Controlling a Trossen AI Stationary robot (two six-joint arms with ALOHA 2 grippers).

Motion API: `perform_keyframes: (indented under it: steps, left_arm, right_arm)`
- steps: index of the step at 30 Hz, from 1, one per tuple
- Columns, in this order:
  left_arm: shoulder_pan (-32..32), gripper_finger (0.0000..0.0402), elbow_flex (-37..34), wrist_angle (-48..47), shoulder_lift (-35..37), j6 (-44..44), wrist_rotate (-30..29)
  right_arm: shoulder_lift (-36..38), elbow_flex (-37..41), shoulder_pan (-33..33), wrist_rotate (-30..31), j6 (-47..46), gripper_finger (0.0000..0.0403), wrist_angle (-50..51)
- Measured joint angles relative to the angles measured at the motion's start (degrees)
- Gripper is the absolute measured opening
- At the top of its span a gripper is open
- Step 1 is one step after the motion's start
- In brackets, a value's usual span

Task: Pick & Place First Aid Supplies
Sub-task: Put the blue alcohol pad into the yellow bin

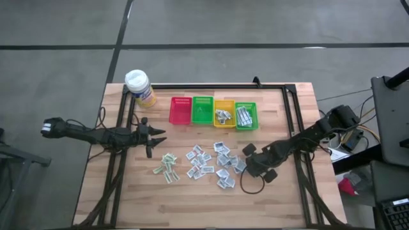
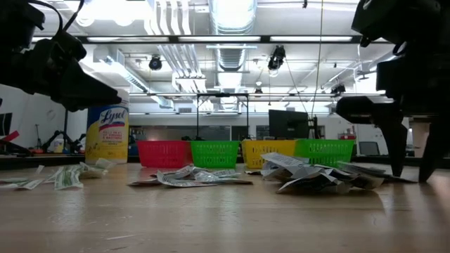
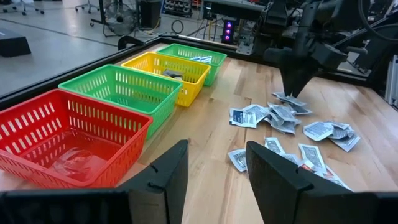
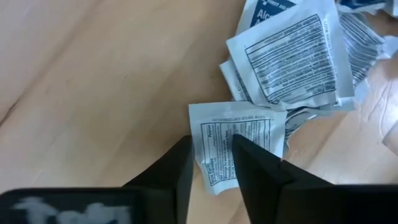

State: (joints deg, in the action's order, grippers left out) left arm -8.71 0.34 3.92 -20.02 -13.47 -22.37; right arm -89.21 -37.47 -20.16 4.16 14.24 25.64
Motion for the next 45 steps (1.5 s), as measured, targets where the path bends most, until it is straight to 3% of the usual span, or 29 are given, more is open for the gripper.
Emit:
perform_keyframes:
  steps: [12, 21, 26, 34, 41, 45]
  left_arm:
    - [0.0, 0.0158, 0.0, -0.02, -0.56, -0.2, 0.01]
    - [0.0, 0.0158, 0.0, -0.04, -0.56, -0.34, 0.02]
    - [0.0, 0.0158, 0.0, -0.04, -0.56, -0.57, 0.0]
    - [0.0, 0.0158, 0.0, -0.05, -0.56, -0.55, 0.02]
    - [0.0, 0.0158, 0.0, -0.04, -0.54, -0.52, 0.0]
    - [0.0, 0.0158, 0.0, -0.04, -0.74, -0.5, 0.0]
  right_arm:
    - [-0.02, 0.0, 0.07, 0.72, -3.7, 0.0031, -0.15]
    - [0.22, -0.03, 0.13, 0.43, -3.74, 0.0009, 0.25]
    - [1.91, -2.1, 0.41, -3.29, -3.75, 0.0008, 4.33]
    - [6.3, -8.82, 0.41, -7.91, -3.32, 0.0008, 19.77]
    - [7.56, -14.7, 0.89, -16.26, -3.66, 0.0008, 24.65]
    - [7.72, -17.99, 1.32, -17.71, -3.63, 0.0008, 24.74]
